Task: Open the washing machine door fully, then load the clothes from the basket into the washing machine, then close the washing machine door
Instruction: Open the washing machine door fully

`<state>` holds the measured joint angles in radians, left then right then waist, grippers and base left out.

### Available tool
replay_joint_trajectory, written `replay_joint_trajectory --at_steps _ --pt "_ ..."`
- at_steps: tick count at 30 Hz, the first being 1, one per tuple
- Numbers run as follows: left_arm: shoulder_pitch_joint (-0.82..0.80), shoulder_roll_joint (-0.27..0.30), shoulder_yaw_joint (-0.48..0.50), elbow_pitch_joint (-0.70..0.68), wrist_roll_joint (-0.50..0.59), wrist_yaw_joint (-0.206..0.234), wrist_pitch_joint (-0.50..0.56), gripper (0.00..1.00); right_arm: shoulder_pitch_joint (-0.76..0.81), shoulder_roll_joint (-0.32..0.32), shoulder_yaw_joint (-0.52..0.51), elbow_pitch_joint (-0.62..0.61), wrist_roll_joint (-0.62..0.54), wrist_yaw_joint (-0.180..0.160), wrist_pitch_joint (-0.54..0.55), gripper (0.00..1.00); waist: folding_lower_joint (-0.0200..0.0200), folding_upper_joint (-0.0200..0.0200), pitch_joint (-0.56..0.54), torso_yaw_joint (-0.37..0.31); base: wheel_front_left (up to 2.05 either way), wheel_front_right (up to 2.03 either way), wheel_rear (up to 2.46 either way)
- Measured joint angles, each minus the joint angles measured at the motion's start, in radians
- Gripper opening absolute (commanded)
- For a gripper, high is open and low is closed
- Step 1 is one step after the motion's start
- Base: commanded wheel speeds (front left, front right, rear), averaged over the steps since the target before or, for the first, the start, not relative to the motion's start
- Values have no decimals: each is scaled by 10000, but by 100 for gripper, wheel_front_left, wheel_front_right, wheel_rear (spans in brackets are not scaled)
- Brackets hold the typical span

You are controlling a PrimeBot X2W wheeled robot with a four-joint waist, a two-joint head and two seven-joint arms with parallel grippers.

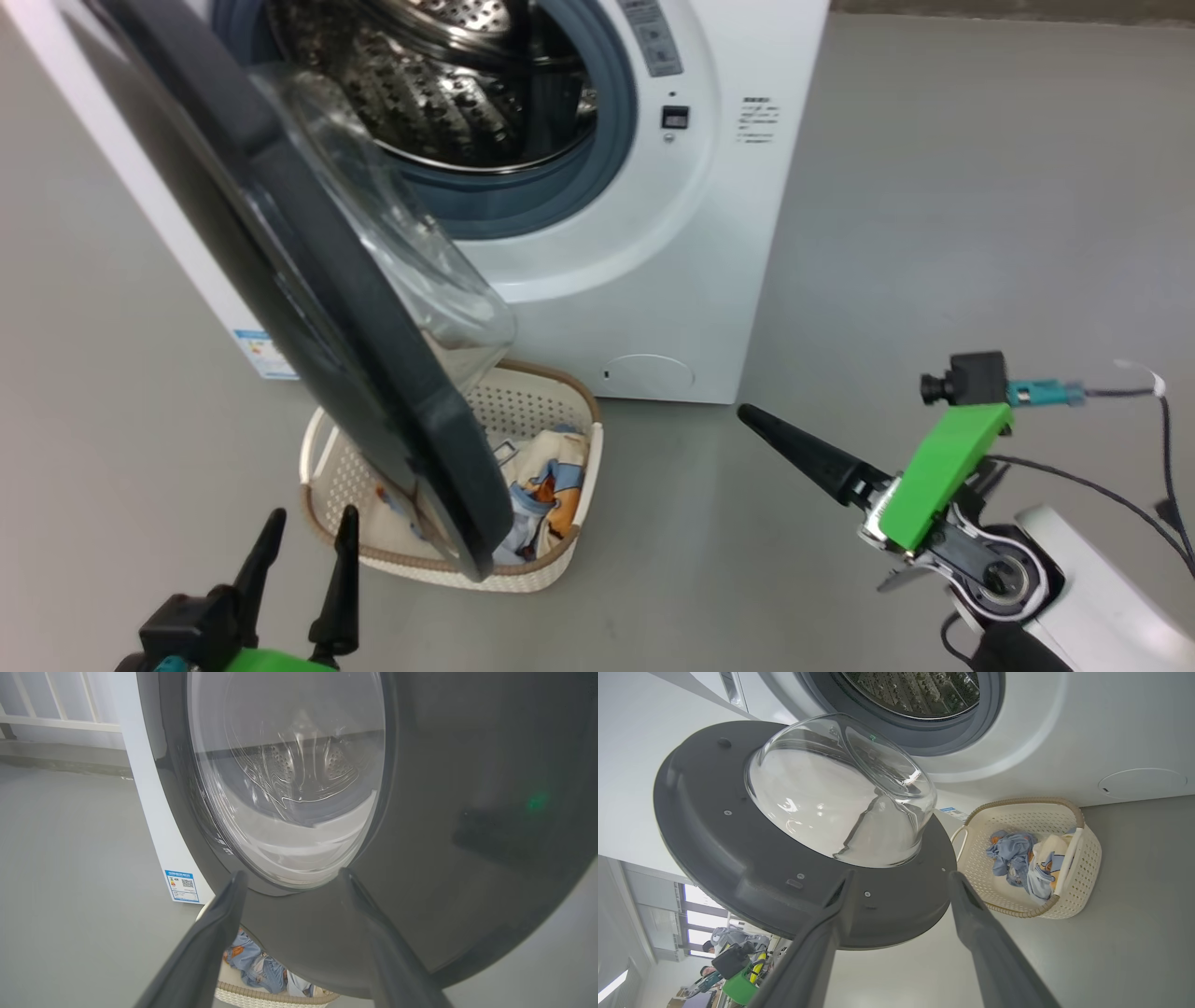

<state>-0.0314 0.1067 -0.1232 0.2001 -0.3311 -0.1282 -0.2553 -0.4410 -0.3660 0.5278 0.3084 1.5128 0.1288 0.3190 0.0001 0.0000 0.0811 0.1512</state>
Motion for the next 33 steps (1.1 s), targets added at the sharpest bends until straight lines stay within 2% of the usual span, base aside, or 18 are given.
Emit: replay_joint_trajectory --at_steps 10,19,23,27,30,33 --pt "375 111 272 -155 -2 0 0 100 803 -708 176 46 -326 0 -1379 100 0 0 -265 -659 0 0 0" --pt "570 146 489 -205 -4 0 0 100 1139 -1446 853 754 -1323 0 -3841 100 0 0 -455 -1048 0 0 0" --pt "736 144 598 -211 -4 0 0 100 1177 -1572 1267 1212 -1603 2 -5014 100 -1 0 -559 -1144 0 0 0" --pt "796 142 656 -213 -2 0 0 100 1178 -1680 1442 1643 -1879 2 -5578 100 0 0 -584 -1186 0 0 0" --pt "797 136 688 -213 -2 0 0 100 1177 -1691 1381 1931 -2397 2 -5676 100 0 0 -578 -1187 0 0 0" --pt "798 132 727 -213 -2 0 0 100 1178 -1603 449 2023 -3359 2 -5678 100 0 0 -582 -1183 0 0 0"
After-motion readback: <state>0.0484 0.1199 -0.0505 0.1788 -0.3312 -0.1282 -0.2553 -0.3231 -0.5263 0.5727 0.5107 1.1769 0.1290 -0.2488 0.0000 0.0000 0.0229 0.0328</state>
